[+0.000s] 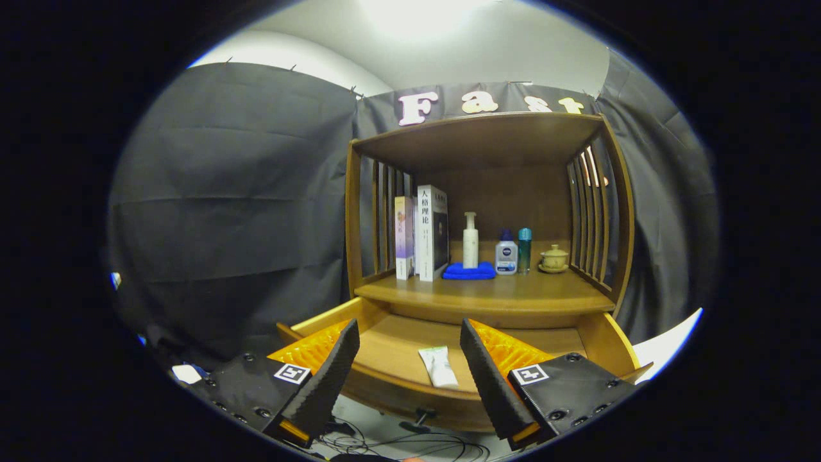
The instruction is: Pull open the drawer, take out the items inside it, and place them on the countertop above the cabinet.
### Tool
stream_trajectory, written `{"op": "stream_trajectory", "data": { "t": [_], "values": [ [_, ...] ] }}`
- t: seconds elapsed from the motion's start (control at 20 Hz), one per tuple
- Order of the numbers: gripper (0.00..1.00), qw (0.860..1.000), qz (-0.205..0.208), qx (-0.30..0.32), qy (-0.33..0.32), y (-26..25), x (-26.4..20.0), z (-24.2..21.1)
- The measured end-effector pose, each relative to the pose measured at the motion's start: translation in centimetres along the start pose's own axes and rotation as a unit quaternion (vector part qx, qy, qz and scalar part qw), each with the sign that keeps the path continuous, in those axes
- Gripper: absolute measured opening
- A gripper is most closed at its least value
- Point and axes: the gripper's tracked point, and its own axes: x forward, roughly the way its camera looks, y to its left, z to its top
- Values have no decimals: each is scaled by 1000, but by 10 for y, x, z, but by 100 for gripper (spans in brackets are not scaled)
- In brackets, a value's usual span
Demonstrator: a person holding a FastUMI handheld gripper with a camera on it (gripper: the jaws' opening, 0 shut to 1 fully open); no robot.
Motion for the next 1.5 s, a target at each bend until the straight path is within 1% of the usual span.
{"op": "stream_trajectory", "data": {
  "t": [0.2,0.4,0.6,0.75,0.85,0.95,1.1,1.2,1.35,1.45,1.5],
  "values": [
    [98,1000,16,-5,4,-19,26,26],
    [98,999,32,-6,29,-33,53,34],
    [98,995,64,-9,78,-39,81,27],
    [98,987,91,-20,130,-37,98,7],
    [98,979,113,-32,166,-32,108,-10],
    [98,970,133,-62,196,-30,115,-26],
    [98,954,143,-101,245,-30,128,-54],
    [98,940,153,-108,285,-27,131,-74],
    [99,923,147,-129,331,-32,138,-103],
    [98,911,151,-139,359,-31,143,-120],
    [98,906,154,-143,367,-30,138,-117]
  ]
}}
